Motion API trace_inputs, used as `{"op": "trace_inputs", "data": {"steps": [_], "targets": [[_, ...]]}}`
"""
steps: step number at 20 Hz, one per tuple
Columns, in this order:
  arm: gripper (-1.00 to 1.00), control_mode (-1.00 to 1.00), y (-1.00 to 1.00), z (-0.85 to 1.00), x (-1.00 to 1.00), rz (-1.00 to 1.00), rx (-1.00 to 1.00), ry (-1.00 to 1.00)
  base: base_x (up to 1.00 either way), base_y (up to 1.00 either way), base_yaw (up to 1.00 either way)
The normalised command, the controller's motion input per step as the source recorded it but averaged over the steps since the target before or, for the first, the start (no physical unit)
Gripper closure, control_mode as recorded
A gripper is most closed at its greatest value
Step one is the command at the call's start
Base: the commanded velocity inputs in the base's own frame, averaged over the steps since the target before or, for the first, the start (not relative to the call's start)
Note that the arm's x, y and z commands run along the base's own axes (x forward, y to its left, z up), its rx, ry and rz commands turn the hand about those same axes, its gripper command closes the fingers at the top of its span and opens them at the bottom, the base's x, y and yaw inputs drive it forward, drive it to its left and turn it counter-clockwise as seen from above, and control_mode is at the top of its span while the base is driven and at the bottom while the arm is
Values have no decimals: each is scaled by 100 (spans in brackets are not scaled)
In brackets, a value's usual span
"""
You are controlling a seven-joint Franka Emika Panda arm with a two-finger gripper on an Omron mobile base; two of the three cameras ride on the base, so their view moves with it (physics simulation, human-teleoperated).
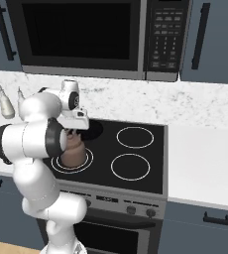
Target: Pick the kettle from the counter and place it on a stove burner. Then turn the burner on.
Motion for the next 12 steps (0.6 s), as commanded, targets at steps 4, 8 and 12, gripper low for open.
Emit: {"op": "trace_inputs", "data": {"steps": [4,8,12], "targets": [[100,-100,9,0,2,0,0,0,0,0,0],[100,-100,6,0,0,0,0,0,0,0,0],[100,-100,6,-10,0,0,0,-4,0,0,0]]}}
